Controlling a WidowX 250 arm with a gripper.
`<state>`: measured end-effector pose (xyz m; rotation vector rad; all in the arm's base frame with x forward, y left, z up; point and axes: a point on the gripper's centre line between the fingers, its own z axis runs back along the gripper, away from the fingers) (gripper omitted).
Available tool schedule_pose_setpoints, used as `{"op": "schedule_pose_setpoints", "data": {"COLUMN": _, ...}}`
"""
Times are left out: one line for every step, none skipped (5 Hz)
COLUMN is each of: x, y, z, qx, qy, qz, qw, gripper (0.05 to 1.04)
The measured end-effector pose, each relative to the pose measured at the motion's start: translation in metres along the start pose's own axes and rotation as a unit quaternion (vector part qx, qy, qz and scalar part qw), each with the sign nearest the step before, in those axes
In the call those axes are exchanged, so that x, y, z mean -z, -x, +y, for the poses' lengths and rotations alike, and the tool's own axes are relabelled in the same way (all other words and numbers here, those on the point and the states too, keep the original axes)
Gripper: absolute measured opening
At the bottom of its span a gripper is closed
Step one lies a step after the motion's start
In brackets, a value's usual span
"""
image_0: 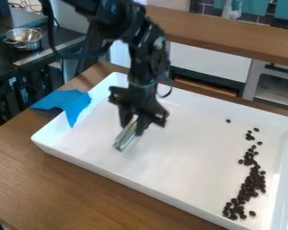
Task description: Sweep into pile
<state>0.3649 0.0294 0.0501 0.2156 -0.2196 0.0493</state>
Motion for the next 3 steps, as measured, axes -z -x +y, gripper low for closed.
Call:
{"op": "schedule_pose_setpoints", "data": {"x": 0.007, "y": 0.001, "z": 0.013, "qx": 0.002, "qy": -0.021, "qz": -0.016, "qw": 0.9997, "gripper": 0.418}}
{"op": "schedule_pose_setpoints", "data": {"x": 0.009, "y": -0.002, "z": 0.021, "qx": -0.007, "qy": -0.040, "qz": -0.026, "qw": 0.9989, "gripper": 0.734}}
{"op": "schedule_pose_setpoints", "data": {"x": 0.008, "y": 0.000, "z": 0.023, "qx": -0.007, "qy": -0.042, "qz": -0.020, "qw": 0.9989, "gripper": 0.989}}
